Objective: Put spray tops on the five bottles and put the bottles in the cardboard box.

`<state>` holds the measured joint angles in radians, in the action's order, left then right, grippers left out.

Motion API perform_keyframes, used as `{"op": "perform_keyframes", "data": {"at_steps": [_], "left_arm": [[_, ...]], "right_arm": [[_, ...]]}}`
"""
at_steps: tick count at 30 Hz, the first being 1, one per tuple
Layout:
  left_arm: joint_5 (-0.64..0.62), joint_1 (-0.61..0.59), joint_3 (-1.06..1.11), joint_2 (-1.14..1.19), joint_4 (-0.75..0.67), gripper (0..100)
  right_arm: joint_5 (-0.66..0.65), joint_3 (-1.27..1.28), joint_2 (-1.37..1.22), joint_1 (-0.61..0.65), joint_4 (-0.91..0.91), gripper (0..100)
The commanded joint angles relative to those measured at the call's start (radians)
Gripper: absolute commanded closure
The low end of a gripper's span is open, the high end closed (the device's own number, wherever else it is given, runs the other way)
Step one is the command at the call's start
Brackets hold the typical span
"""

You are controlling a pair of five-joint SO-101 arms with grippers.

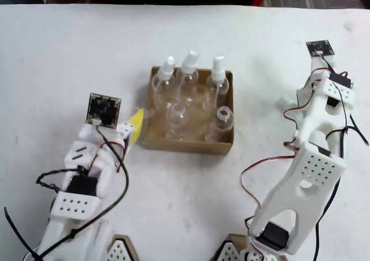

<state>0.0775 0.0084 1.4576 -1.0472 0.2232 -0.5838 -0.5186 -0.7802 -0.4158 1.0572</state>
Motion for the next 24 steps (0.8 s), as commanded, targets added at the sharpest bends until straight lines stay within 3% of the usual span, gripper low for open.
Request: {"op": "perform_keyframes", "data": {"at_steps": [1, 6, 14, 24], "left_arm": [[0.012, 0.004, -0.009, -0.021, -0.028, 77], [0.012, 0.004, -0.009, -0.022, -0.026, 77], [0.012, 0.004, -0.009, -0.024, -0.025, 77], [0.012, 0.004, -0.009, -0.024, -0.021, 77]], "right_arm": [[-0.011, -0.048, 0.019, 0.001, 0.004, 97.3], [-0.003, -0.084, 0.068, 0.001, 0.042, 96.1], [-0.003, -0.218, 0.289, 0.038, 0.334, 96.1], [-0.002, -0.318, 0.627, 0.219, 0.519, 96.1]]}}
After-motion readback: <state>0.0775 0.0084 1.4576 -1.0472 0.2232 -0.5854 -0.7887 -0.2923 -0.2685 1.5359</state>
